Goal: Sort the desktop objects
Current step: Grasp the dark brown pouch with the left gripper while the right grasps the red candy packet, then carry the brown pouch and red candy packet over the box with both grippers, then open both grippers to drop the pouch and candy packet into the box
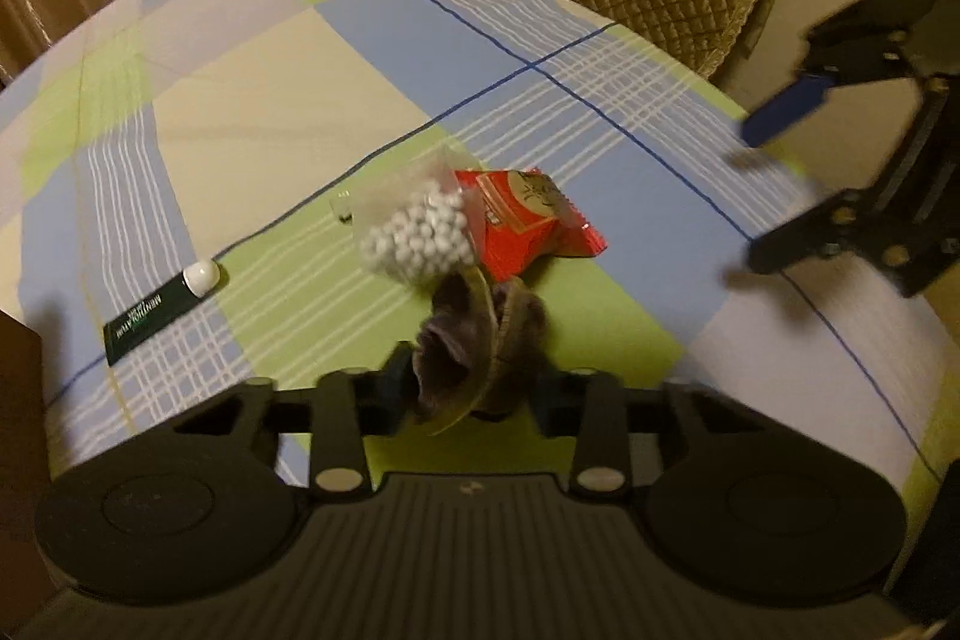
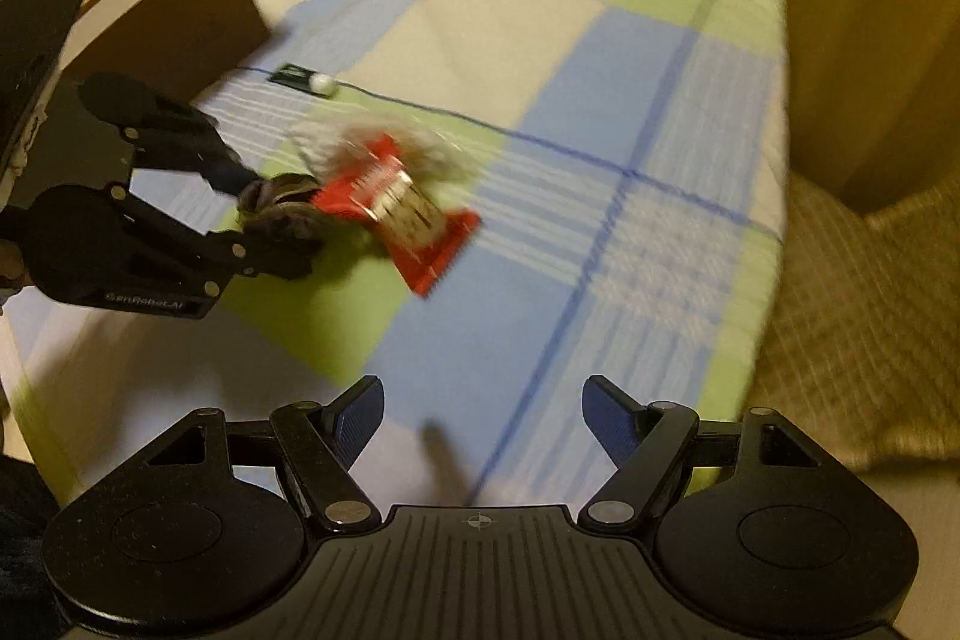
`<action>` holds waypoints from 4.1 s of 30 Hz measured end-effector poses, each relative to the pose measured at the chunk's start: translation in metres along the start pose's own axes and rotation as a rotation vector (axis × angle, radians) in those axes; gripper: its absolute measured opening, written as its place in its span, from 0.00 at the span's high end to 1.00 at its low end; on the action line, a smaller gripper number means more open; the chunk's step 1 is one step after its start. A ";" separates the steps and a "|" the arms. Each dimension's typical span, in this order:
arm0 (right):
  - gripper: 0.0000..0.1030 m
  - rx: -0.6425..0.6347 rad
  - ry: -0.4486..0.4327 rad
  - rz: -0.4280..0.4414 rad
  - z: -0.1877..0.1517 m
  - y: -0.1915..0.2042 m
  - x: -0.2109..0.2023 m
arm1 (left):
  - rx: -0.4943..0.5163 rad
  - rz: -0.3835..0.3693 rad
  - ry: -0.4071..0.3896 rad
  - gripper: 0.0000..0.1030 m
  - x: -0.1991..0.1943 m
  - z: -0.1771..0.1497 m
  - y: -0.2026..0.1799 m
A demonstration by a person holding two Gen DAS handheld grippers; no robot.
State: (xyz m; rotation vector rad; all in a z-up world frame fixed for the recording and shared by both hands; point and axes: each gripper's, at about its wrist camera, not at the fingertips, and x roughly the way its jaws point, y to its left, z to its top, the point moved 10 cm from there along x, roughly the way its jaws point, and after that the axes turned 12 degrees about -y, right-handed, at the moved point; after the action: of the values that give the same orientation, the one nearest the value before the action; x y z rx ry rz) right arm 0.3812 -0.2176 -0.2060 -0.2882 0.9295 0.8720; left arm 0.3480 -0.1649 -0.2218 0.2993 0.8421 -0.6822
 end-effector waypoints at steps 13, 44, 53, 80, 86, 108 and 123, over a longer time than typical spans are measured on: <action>0.26 -0.410 -0.018 0.179 0.040 0.045 0.065 | -0.100 0.054 0.031 0.79 -0.052 -0.036 0.037; 0.76 -0.288 0.172 0.281 0.033 0.114 0.052 | -0.168 0.090 -0.046 0.79 -0.160 -0.069 0.046; 0.76 -0.329 0.090 0.351 0.071 0.172 0.020 | -0.141 0.127 -0.115 0.80 -0.230 -0.068 0.070; 0.76 -0.477 0.041 0.431 0.249 0.325 0.113 | 0.066 0.219 0.017 0.80 -0.275 -0.094 0.246; 0.76 -0.430 0.067 0.413 0.258 0.317 0.148 | 0.085 0.168 0.077 0.80 -0.242 -0.110 0.268; 0.76 -0.338 0.113 0.376 0.265 0.303 0.212 | 0.089 0.021 0.124 0.70 -0.178 -0.128 0.304; 0.76 -0.346 0.085 0.367 0.271 0.313 0.238 | 0.039 0.082 0.143 0.66 -0.183 -0.131 0.317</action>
State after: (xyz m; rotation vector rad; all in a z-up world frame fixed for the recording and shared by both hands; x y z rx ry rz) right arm 0.3700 0.2596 -0.1922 -0.4637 0.9225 1.3721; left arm 0.3949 0.2181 -0.1707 0.4193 0.9479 -0.6058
